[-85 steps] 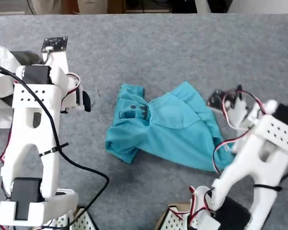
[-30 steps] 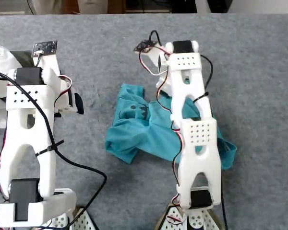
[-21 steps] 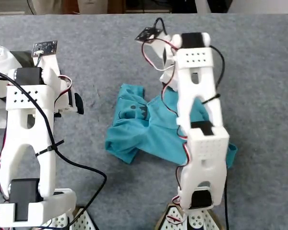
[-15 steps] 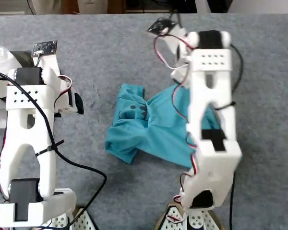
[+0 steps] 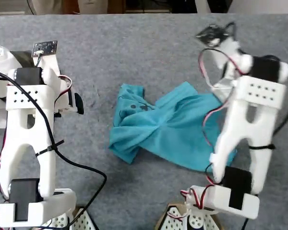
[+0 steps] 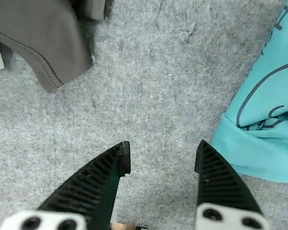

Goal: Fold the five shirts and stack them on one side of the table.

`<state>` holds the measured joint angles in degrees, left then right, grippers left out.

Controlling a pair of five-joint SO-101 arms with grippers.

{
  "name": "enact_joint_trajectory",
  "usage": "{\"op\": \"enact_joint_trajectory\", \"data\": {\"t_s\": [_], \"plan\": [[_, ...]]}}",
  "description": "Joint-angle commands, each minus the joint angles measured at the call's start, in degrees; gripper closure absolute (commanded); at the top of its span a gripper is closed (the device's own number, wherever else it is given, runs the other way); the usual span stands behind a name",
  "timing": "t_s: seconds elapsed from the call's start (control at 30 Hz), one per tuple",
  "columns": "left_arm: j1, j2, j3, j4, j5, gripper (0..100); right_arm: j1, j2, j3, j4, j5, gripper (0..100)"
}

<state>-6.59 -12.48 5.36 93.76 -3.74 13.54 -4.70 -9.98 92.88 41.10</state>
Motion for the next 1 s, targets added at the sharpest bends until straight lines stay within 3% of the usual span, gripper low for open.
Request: {"op": "enact_joint_trajectory", "data": {"t_s": [0.0, 0.3, 0.67, 0.97], "plan": [[0.0, -1.9, 0.0, 0.5, 0.2, 78, 6.5, -1.0, 0.7, -5.5, 0.4, 99.6], [0.0, -1.9, 0.1, 1.2, 0.2, 78, 9.5, 16.7, 0.1, -20.3, 0.3, 99.6], [0.0, -1.7, 0.0, 1.2, 0.2, 78, -1.5, 39.0, -21.3, -22.1, -5.2, 99.6], [0.0, -1.8, 0.0, 1.3, 0.3, 78, -13.1, 54.4, -40.0, -15.3, -7.6, 99.6]]}}
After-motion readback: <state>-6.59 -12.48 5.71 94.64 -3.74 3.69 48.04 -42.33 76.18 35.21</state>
